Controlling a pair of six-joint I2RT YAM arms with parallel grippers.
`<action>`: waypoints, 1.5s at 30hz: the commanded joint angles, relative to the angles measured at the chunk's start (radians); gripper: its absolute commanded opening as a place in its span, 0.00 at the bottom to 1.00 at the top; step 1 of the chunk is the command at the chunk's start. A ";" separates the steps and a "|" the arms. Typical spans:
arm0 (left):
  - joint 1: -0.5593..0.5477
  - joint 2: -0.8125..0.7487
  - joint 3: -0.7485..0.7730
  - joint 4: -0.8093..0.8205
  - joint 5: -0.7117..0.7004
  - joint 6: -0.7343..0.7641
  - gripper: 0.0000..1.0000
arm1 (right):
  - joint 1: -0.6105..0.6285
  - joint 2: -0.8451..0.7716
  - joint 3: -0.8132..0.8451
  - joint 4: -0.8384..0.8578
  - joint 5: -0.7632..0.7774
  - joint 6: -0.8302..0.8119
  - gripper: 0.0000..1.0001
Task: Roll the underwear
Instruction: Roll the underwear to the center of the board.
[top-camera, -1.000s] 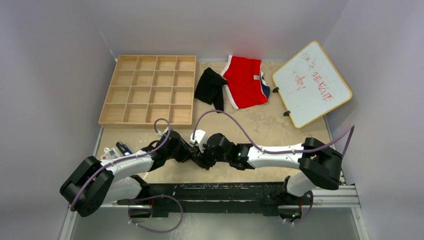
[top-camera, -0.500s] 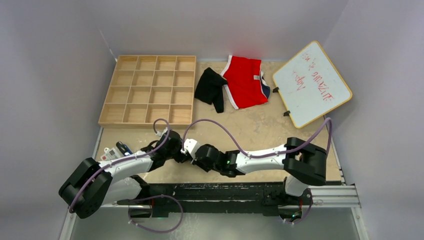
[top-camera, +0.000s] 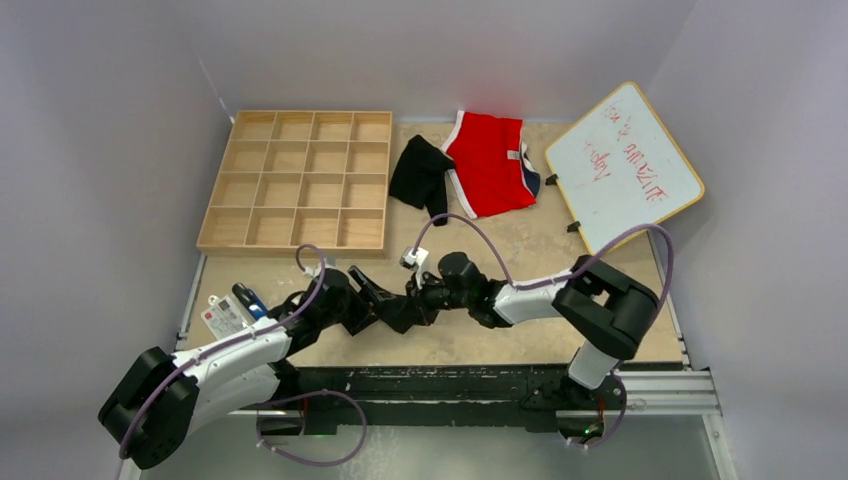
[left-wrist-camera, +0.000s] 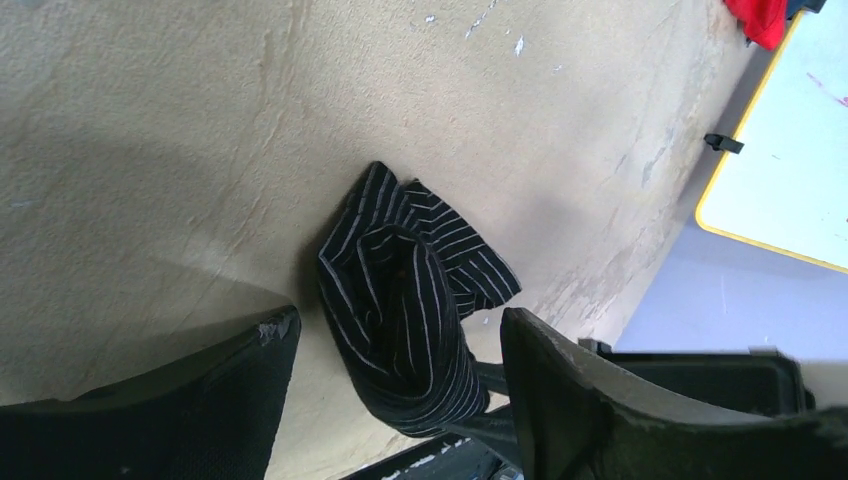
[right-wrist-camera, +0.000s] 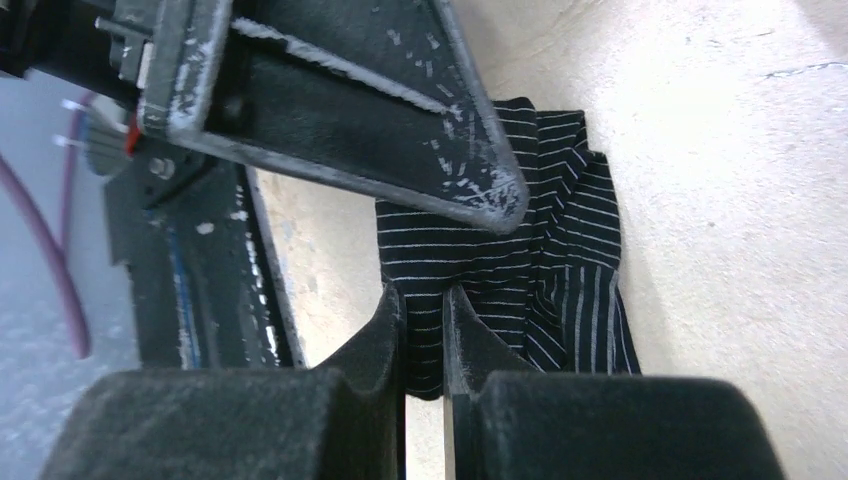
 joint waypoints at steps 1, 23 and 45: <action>-0.004 -0.015 -0.037 0.031 -0.033 -0.002 0.72 | -0.066 0.116 -0.070 0.176 -0.255 0.182 0.05; -0.004 0.073 0.015 0.018 -0.057 0.052 0.14 | -0.196 0.271 -0.078 0.425 -0.392 0.430 0.32; -0.003 0.182 0.106 -0.085 -0.022 0.058 0.04 | 0.200 -0.036 0.177 -0.402 0.478 -0.309 0.48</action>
